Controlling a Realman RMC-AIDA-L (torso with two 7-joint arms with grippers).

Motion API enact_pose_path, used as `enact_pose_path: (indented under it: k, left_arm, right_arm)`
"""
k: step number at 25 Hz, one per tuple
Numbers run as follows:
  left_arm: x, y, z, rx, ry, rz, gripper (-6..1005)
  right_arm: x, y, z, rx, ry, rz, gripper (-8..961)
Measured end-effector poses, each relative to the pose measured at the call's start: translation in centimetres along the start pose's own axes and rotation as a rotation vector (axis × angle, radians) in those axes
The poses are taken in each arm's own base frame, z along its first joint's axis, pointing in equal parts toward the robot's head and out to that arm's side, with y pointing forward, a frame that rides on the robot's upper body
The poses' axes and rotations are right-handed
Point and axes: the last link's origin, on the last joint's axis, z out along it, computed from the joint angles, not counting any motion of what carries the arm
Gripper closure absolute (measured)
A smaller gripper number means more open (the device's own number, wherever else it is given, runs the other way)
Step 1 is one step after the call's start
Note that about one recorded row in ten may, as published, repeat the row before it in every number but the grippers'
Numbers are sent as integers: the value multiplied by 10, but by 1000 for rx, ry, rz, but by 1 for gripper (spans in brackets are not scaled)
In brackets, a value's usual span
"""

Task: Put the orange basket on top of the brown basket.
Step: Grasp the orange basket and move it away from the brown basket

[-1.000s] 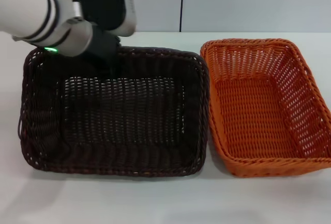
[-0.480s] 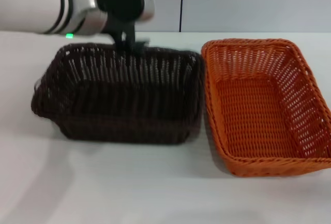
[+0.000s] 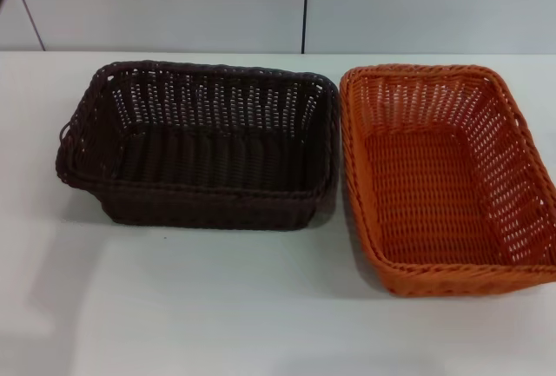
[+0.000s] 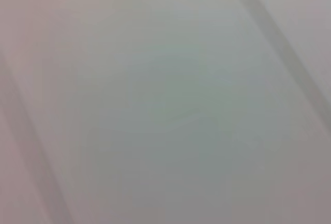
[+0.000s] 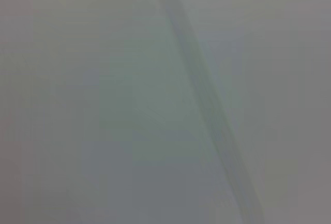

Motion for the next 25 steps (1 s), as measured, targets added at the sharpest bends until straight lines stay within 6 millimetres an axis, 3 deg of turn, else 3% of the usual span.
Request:
enact_pose_path:
  k: [3, 4, 5, 8, 9, 10, 13, 14, 19, 25]
  left_arm:
    - [-47, -19, -42, 150, -29, -99, 207]
    - [-82, -27, -68, 215, -100, -160, 207]
    - [-82, -27, -68, 215, -100, -160, 207]
    - [-126, -33, -102, 288, -206, -240, 206]
    - [-136, -33, -111, 303, -232, -260, 206]
    - [-149, -33, -123, 316, -263, -283, 206]
    - [-161, -31, -135, 323, -299, -299, 206]
    - [-165, -31, -139, 325, -312, -301, 206]
    - [-170, -29, -143, 322, -335, -298, 206]
    - [-174, -27, -141, 316, -349, -307, 206]
  right_arm:
    - [-27, 36, 25, -173, 153, -88, 162]
    - [-42, 60, 34, -259, 246, -164, 162]
    - [-42, 60, 34, -259, 246, -164, 162]
    - [-59, 95, 35, -377, 386, -304, 162]
    - [-69, 116, 33, -462, 482, -397, 163]
    - [-69, 116, 33, -462, 482, -397, 164]
    - [-80, 140, 22, -591, 690, -513, 166]
    - [-79, 146, 7, -677, 853, -580, 167]
    - [-88, 155, -23, -895, 1054, -634, 171]
    - [-93, 149, -35, -962, 1151, -672, 176]
